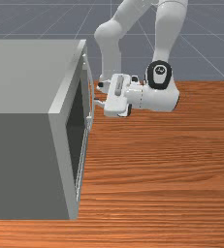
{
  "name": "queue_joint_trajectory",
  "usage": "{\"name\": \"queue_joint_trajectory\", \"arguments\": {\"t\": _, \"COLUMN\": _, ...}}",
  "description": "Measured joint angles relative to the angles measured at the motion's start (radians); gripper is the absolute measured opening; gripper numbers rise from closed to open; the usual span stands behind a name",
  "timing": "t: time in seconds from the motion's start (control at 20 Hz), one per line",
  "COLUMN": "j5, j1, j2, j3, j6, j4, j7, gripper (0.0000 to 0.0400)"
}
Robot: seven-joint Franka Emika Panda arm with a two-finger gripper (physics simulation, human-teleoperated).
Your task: Open the microwave
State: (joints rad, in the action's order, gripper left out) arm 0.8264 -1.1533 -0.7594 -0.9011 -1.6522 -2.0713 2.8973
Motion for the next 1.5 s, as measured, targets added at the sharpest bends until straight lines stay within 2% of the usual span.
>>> {"name": "queue_joint_trajectory", "arguments": {"t": 0.25, "j5": 0.014, "j1": -0.012, "j2": -0.017, "j3": -0.035, "j6": -0.062, "j4": -0.032, "j7": 0.0, "gripper": 0.04}}
{"name": "queue_joint_trajectory", "arguments": {"t": 0.5, "j5": -0.001, "j1": -0.014, "j2": -0.041, "j3": -0.066, "j6": -0.093, "j4": -0.032, "j7": 0.0, "gripper": 0.04}}
{"name": "queue_joint_trajectory", "arguments": {"t": 0.55, "j5": -0.041, "j1": 0.007, "j2": -0.044, "j3": -0.065, "j6": -0.092, "j4": -0.011, "j7": 0.0, "gripper": 0.0398}}
{"name": "queue_joint_trajectory", "arguments": {"t": 0.6, "j5": -0.036, "j1": 0.007, "j2": -0.048, "j3": -0.068, "j6": -0.107, "j4": -0.01, "j7": 0.0, "gripper": 0.0384}}
{"name": "queue_joint_trajectory", "arguments": {"t": 0.65, "j5": -0.028, "j1": 0.004, "j2": -0.053, "j3": -0.065, "j6": -0.117, "j4": -0.014, "j7": 0.0, "gripper": 0.0393}}
{"name": "queue_joint_trajectory", "arguments": {"t": 0.7, "j5": -0.034, "j1": -0.001, "j2": -0.056, "j3": -0.075, "j6": -0.126, "j4": -0.019, "j7": 0.0, "gripper": 0.0321}}
{"name": "queue_joint_trajectory", "arguments": {"t": 0.75, "j5": -0.014, "j1": -0.029, "j2": -0.049, "j3": -0.096, "j6": -0.166, "j4": -0.057, "j7": 0.0, "gripper": 0.0289}}
{"name": "queue_joint_trajectory", "arguments": {"t": 0.85, "j5": -0.012, "j1": -0.052, "j2": -0.073, "j3": -0.104, "j6": -0.179, "j4": -0.066, "j7": 0.0, "gripper": 0.0254}}
{"name": "queue_joint_trajectory", "arguments": {"t": 0.9, "j5": -0.019, "j1": -0.056, "j2": -0.076, "j3": -0.11, "j6": -0.184, "j4": -0.067, "j7": 0.0, "gripper": 0.0249}}
{"name": "queue_joint_trajectory", "arguments": {"t": 0.95, "j5": -0.009, "j1": -0.088, "j2": -0.073, "j3": -0.097, "j6": -0.207, "j4": -0.038, "j7": 0.0, "gripper": 0.0125}}
{"name": "queue_joint_trajectory", "arguments": {"t": 1.0, "j5": -0.012, "j1": -0.093, "j2": -0.079, "j3": -0.103, "j6": -0.212, "j4": -0.042, "j7": 0.0, "gripper": 0.0134}}
{"name": "queue_joint_trajectory", "arguments": {"t": 1.05, "j5": -0.016, "j1": -0.097, "j2": -0.084, "j3": -0.112, "j6": -0.217, "j4": -0.04, "j7": 0.0, "gripper": 0.011}}
{"name": "queue_joint_trajectory", "arguments": {"t": 1.25, "j5": -0.046, "j1": -0.11, "j2": -0.106, "j3": -0.13, "j6": -0.231, "j4": -0.043, "j7": 0.0, "gripper": 0.0121}}
{"name": "queue_joint_trajectory", "arguments": {"t": 1.3, "j5": -0.053, "j1": -0.113, "j2": -0.113, "j3": -0.136, "j6": -0.235, "j4": -0.045, "j7": 0.0, "gripper": 0.0093}}
{"name": "queue_joint_trajectory", "arguments": {"t": 1.35, "j5": -0.056, "j1": -0.121, "j2": -0.122, "j3": -0.145, "j6": -0.24, "j4": -0.04, "j7": 0.0, "gripper": 0.0}}
{"name": "queue_joint_trajectory", "arguments": {"t": 1.4, "j5": -0.051, "j1": -0.136, "j2": -0.123, "j3": -0.158, "j6": -0.255, "j4": -0.057, "j7": 0.0, "gripper": 0.0077}}
{"name": "queue_joint_trajectory", "arguments": {"t": 1.45, "j5": -0.057, "j1": -0.14, "j2": -0.131, "j3": -0.158, "j6": -0.26, "j4": -0.06, "j7": 0.0, "gripper": 0.0098}}
{"name": "queue_joint_trajectory", "arguments": {"t": 1.5, "j5": -0.062, "j1": -0.149, "j2": -0.137, "j3": -0.164, "j6": -0.264, "j4": -0.063, "j7": 0.0, "gripper": 0.0082}}
